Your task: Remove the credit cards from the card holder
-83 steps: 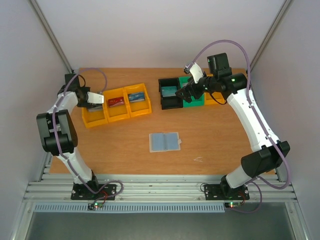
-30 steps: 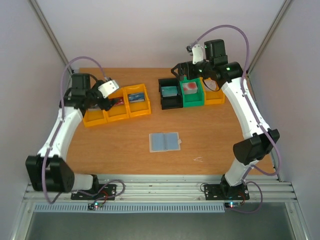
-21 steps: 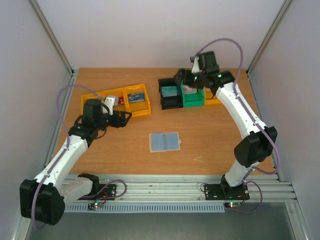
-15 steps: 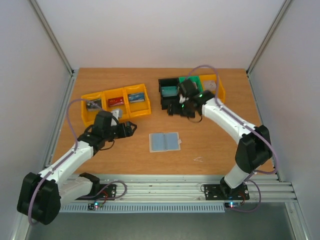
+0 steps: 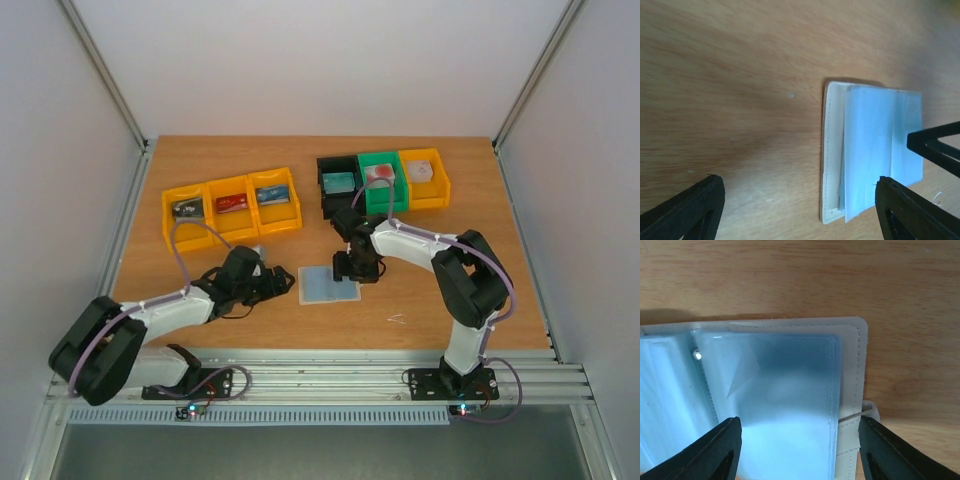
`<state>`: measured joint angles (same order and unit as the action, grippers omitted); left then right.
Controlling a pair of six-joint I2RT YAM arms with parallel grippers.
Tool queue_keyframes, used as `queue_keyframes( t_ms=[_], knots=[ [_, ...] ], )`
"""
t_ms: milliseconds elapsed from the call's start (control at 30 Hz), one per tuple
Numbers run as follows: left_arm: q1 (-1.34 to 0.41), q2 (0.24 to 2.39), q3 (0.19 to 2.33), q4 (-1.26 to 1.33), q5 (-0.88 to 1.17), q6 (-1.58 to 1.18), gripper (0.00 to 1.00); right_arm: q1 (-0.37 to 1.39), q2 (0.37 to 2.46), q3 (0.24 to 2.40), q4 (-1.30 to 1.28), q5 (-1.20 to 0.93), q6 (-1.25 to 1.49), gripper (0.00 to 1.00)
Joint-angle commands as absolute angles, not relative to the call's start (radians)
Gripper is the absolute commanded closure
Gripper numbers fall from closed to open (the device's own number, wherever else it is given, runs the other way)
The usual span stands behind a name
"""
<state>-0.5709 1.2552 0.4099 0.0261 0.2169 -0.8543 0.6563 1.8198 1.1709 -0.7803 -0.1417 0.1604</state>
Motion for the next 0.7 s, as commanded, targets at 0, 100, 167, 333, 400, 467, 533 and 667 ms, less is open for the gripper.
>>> queue_keyframes(
  t_ms=[0, 100, 167, 333, 400, 467, 533, 667],
  knots=[
    [-0.631, 1.348, 0.407, 0.182, 0.199, -0.93, 0.17, 0.663, 1.862, 1.178, -0.732, -0.196, 0.181, 0.39],
    [-0.661, 1.426, 0.414, 0.219, 0.215, -0.968, 0.18, 0.664, 1.851, 1.16, -0.718, -0.213, 0.174, 0.49],
    [-0.68, 1.485, 0.429, 0.256, 0.238, -0.976, 0.19, 0.664, 1.834, 1.139, -0.687, -0.234, 0.162, 0.54],
    [-0.69, 1.586, 0.472, 0.293, 0.271, -0.98, 0.28, 0.663, 1.834, 1.109, -0.569, -0.384, 0.141, 0.64],
    [-0.691, 1.593, 0.477, 0.315, 0.278, -0.978, 0.34, 0.664, 1.835, 1.103, -0.518, -0.453, 0.141, 0.67],
    [-0.695, 1.596, 0.474, 0.345, 0.278, -0.973, 0.39, 0.664, 1.831, 1.1, -0.481, -0.5, 0.144, 0.7],
    [-0.696, 1.6, 0.474, 0.348, 0.269, -0.974, 0.48, 0.663, 1.819, 1.092, -0.456, -0.512, 0.154, 0.72],
    [-0.696, 1.593, 0.475, 0.361, 0.268, -0.964, 0.85, 0.662, 1.782, 1.091, -0.466, -0.526, 0.126, 0.73]
  ],
)
